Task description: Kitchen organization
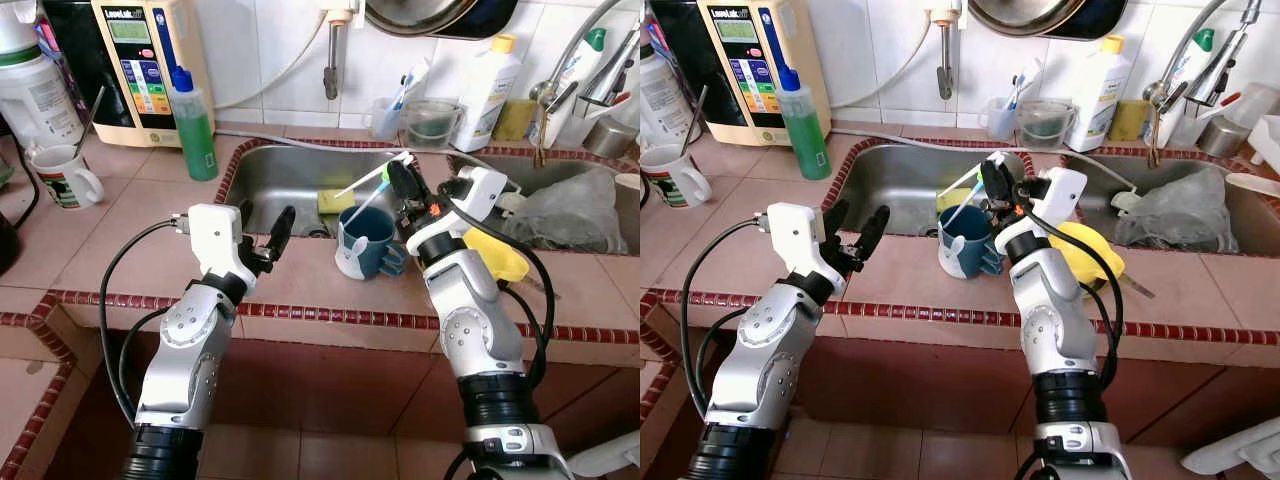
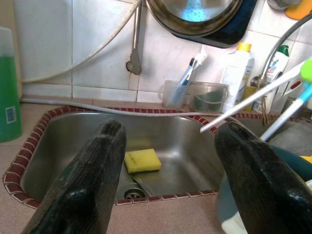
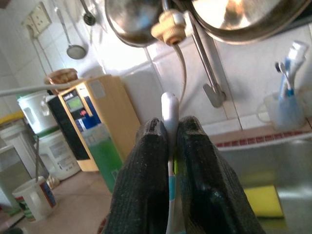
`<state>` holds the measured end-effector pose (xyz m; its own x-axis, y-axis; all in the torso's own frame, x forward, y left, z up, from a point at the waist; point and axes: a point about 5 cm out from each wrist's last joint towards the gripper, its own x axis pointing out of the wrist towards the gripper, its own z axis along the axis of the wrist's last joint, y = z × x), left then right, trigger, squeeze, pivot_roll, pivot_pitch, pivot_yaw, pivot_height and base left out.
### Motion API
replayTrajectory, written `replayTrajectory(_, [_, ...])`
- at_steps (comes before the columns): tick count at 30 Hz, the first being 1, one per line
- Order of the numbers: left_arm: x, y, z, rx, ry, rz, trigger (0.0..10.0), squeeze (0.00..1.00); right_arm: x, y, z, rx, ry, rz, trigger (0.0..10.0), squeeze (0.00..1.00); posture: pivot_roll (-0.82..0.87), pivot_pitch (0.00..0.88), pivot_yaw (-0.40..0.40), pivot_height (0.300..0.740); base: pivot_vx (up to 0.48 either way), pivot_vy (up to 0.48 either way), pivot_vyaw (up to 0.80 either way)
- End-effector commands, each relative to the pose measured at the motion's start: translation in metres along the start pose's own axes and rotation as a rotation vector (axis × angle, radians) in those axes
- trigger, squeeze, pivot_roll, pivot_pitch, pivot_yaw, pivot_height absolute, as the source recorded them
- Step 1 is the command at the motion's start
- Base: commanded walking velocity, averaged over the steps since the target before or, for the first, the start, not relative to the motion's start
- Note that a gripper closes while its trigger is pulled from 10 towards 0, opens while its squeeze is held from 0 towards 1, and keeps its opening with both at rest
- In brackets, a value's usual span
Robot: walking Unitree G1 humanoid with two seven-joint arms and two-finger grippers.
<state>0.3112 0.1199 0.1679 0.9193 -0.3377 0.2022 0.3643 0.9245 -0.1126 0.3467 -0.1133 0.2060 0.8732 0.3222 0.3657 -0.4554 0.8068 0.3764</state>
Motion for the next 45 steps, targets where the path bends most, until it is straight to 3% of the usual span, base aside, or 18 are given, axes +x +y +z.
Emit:
replayTrajectory(1, [0.001, -0.003, 0.003, 0.0, -0.009, -0.006, 10.0, 0.0, 0.007, 0.011, 0.015, -0.012, -0.037, 0.05, 10.0, 0.0, -0.03, 0.0, -0.009, 0.74, 0.0, 0.0, 0.0])
replayTrajectory(13, [0.003, -0.006, 0.002, -0.004, -0.012, -0.028, 10.0, 0.0, 0.011, 0.024, 0.044, 0.006, -0.117, 0.092, 10.0, 0.0, -0.04, 0.0, -0.013, 0.74, 0.0, 0.0, 0.0])
replayTrajectory(17, [0.004, -0.007, 0.004, -0.002, -0.015, -0.041, 10.0, 0.0, 0.01, 0.024, 0.052, -0.034, -0.153, 0.099, 10.0, 0.0, -0.04, 0.0, -0.012, 0.74, 0.0, 0.0, 0.0])
replayTrajectory(22, [0.006, -0.003, 0.005, 0.008, -0.015, -0.05, 10.0, 0.0, 0.003, 0.016, 0.067, -0.116, -0.225, 0.05, 10.0, 0.0, -0.04, 0.0, -0.008, 0.74, 0.0, 0.0, 0.0])
replayTrajectory(30, [0.009, 0.003, 0.008, 0.011, -0.006, -0.077, 10.0, 0.0, -0.012, -0.009, 0.083, -0.258, -0.249, -0.046, 10.0, 0.0, -0.06, 0.0, 0.004, 0.74, 0.0, 0.0, 0.0])
replayTrajectory(45, [0.012, 0.0, 0.008, -0.006, -0.01, -0.103, 10.0, 0.0, -0.018, -0.016, 0.087, -0.282, -0.259, -0.075, 10.0, 0.0, -0.06, 0.0, 0.014, 0.74, 0.049, 0.0, 0.0])
